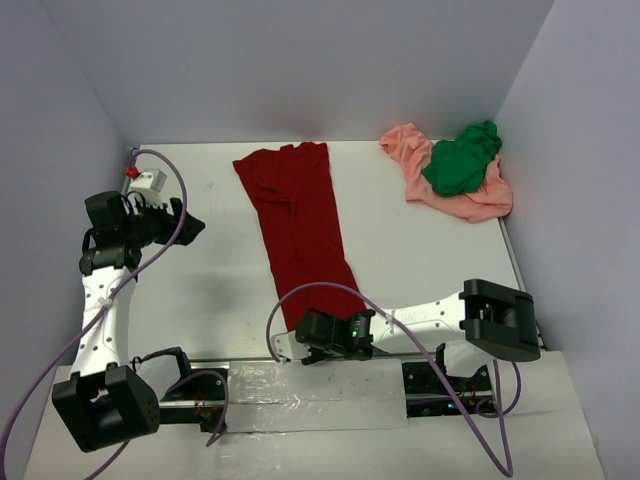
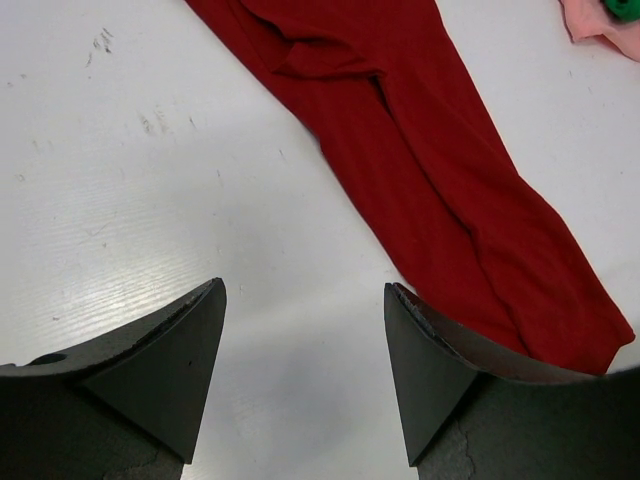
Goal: Fold and stack the t-shirts
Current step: Fold the tshirt
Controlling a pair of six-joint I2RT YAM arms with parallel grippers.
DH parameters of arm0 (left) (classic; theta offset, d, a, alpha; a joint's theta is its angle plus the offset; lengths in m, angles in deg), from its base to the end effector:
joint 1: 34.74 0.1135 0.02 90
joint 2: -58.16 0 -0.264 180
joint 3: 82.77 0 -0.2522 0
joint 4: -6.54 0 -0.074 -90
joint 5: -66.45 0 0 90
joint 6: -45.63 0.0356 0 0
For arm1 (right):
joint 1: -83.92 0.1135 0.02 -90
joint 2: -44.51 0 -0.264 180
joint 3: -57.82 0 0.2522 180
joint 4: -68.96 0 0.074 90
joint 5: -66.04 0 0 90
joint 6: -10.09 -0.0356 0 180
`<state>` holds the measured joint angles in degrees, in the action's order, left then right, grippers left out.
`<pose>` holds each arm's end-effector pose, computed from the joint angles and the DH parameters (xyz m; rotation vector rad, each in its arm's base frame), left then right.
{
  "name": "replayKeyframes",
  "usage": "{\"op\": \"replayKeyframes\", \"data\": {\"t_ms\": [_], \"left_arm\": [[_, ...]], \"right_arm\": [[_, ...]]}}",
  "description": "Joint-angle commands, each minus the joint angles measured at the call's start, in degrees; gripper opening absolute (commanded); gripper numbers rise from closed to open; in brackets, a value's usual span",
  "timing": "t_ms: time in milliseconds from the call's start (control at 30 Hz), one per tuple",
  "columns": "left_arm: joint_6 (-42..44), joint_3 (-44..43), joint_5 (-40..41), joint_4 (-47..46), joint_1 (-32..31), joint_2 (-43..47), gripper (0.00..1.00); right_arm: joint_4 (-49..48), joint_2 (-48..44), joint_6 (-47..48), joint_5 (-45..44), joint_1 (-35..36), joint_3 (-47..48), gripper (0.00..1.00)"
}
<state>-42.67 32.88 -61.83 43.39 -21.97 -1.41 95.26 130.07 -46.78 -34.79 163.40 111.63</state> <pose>0.2233 0.0280 0.3080 0.1902 2.0355 -0.5513 0.0562 0.2659 0.1515 -2.0885 1.4759 0.0652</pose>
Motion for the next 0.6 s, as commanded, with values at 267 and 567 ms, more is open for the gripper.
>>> {"op": "replayKeyframes", "data": {"t_ms": [267, 567], "left_arm": [[-0.02, -0.92, -2.15, -1.3, 0.85, 1.83, 0.73], [0.24, -1.44, -3.46, -0.77, 1.2, 1.91, 0.73]], "right_arm": [[2.49, 4.35, 0.1, 9.68, -2.84, 1.17, 0.51], [7.41, 4.62, 0.97, 14.69, -7.5, 3.63, 0.11]]}}
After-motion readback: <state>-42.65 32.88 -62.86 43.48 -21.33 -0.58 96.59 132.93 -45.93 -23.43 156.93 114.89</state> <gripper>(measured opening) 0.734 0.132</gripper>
